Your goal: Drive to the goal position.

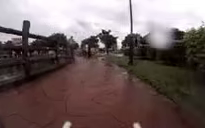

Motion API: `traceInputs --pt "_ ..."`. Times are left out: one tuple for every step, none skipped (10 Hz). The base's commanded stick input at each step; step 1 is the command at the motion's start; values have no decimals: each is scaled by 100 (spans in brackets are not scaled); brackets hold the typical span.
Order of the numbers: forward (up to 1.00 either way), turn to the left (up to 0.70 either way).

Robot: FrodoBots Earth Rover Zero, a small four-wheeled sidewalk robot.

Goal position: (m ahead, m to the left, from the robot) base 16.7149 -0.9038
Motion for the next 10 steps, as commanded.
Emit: traceInputs --pt "50 0" --pt "50 0" --pt "50 0" --pt "50 0" --pt "50 0" --pt "50 0" --pt "50 0" --pt "50 0" --pt "50 0" --pt "50 0"
